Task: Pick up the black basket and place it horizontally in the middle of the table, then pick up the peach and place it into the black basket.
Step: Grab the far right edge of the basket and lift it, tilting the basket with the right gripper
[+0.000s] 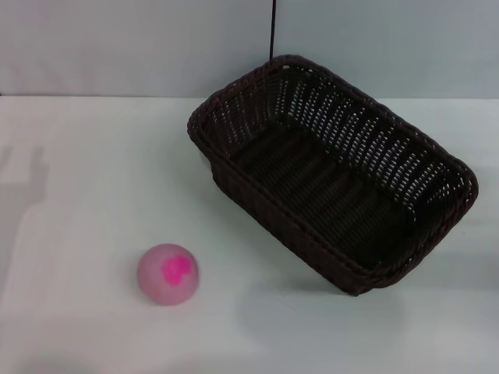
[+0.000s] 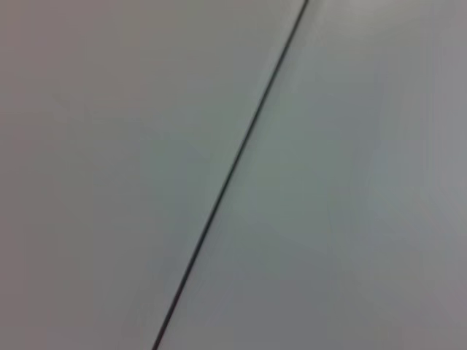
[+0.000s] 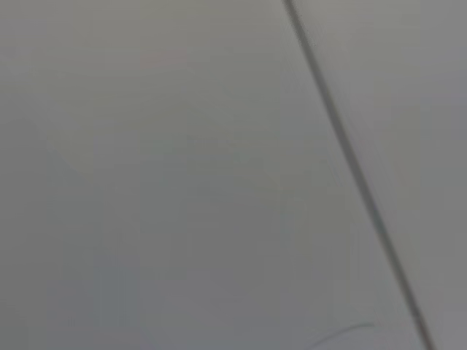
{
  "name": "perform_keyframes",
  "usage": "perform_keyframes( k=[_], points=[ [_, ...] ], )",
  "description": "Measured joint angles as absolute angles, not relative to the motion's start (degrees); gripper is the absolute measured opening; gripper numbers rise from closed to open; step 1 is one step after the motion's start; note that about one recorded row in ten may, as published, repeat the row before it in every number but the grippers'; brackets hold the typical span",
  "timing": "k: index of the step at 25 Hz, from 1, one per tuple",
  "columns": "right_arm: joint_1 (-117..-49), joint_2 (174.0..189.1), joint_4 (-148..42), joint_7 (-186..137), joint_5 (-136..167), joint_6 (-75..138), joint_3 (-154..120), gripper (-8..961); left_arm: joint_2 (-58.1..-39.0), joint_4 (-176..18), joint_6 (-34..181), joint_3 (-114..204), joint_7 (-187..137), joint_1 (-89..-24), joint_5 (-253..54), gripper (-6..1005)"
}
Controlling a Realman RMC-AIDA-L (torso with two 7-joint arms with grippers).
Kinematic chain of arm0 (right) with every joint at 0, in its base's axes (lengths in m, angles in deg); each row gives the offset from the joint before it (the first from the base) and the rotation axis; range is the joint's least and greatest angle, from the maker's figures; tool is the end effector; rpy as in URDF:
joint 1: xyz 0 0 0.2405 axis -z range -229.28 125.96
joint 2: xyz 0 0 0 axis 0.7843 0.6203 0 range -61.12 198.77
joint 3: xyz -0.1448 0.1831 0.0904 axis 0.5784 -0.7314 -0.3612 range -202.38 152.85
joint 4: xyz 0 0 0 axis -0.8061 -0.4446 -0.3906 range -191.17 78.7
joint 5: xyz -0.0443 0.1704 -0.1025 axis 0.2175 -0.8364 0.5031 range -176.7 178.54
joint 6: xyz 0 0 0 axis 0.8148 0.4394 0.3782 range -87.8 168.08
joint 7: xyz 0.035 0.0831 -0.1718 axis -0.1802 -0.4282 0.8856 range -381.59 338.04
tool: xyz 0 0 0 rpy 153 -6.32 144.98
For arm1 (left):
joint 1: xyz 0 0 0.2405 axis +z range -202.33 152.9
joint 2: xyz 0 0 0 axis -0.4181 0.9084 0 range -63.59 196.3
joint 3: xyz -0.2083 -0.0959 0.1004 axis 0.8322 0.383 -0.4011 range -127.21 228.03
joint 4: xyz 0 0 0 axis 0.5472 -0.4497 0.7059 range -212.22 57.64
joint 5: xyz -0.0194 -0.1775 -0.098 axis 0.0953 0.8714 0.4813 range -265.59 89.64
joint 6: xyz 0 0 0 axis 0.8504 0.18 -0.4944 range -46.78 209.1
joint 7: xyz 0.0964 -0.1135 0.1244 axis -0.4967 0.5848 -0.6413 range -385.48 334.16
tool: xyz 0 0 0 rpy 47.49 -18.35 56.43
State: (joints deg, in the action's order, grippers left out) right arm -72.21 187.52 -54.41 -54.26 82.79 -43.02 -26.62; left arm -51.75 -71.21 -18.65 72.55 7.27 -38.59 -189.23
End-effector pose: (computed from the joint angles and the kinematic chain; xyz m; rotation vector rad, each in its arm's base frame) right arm 0.3428 0.3309 0.0475 -1.4027 0.6637 0.9874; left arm -0.3186 0.2790 0.0618 -1.2870 -0.5628 -1.2328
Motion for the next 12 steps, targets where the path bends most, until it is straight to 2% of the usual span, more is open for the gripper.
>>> perform_keyframes(
  k=[9,12],
  points=[
    [-69.58,187.3,-37.38,-76.64,84.5,-46.04,-9.44,651,-51.71,-74.35,-19.02,68.2,7.61,-38.91,-189.43,522],
    [-68.26,186.53,-25.71,-91.53,89.5,-48.3,-4.67,660,-51.73,-74.37,-19.04,68.06,7.61,-39.01,-189.44,521]
  ],
)
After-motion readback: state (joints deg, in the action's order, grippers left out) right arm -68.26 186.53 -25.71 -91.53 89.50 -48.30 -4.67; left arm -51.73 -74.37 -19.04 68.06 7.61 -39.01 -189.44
